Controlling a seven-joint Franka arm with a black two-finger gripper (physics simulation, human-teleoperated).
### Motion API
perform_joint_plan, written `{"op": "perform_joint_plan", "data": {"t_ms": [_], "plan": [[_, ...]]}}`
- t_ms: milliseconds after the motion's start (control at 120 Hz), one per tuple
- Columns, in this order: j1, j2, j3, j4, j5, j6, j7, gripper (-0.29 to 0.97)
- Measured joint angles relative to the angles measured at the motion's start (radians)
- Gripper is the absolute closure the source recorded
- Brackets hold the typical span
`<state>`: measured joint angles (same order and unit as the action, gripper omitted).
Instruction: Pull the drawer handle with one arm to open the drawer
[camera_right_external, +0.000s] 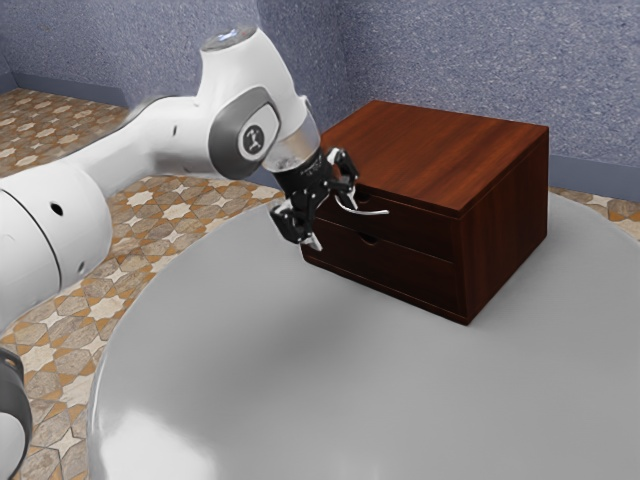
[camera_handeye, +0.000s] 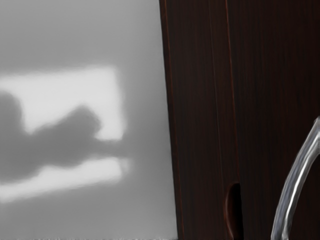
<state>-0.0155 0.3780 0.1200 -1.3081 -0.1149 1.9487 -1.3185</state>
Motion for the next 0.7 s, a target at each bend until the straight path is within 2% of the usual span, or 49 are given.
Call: {"op": "perform_joint_plan", "data": {"t_ms": [142,700], "plan": [[-0.002,0.003,0.0,-0.002,-0.008,0.004,0.006,0.22],[-0.003,-0.003,0.002,-0.015,-0.015,0.006,0.017,0.6]]}}
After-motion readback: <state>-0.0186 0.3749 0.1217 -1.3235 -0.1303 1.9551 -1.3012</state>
